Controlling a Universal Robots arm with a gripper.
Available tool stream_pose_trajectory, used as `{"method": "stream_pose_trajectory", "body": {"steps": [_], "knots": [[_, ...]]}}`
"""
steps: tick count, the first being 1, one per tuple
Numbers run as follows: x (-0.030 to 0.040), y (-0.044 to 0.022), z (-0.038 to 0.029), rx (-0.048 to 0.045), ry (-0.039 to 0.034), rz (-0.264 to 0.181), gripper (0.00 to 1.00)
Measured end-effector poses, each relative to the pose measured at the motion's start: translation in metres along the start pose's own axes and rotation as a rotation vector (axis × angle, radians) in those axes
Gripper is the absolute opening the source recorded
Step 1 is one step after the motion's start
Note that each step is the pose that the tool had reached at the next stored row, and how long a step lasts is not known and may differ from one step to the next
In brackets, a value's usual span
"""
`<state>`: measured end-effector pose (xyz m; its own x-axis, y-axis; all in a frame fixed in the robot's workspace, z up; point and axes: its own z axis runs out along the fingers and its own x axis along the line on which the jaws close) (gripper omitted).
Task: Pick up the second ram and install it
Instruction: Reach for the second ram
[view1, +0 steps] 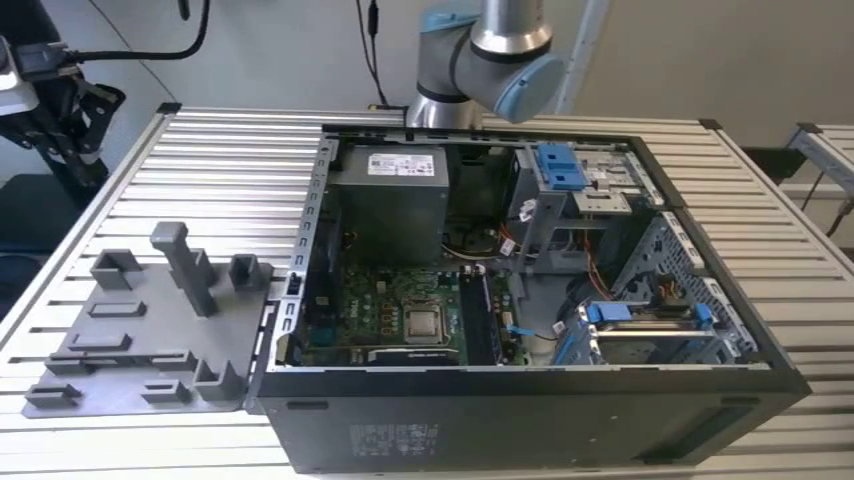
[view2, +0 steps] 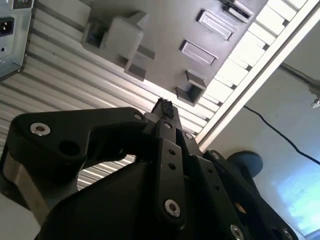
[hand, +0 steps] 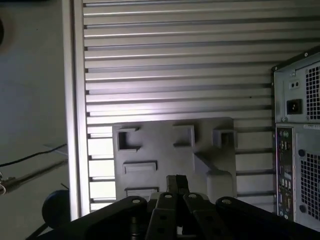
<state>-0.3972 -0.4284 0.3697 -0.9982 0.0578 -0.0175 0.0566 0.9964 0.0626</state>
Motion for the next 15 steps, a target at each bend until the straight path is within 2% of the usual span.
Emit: {"method": "stream_pose_trajectory", "body": {"steps": [9,15], "knots": [[-0.0018,-0.0311,0.0014,0.0,0.0001,0.0,0.11],[-0.0032,-0.0563,0.0023,-0.0001,-0.0001,0.0,0.11]]}}
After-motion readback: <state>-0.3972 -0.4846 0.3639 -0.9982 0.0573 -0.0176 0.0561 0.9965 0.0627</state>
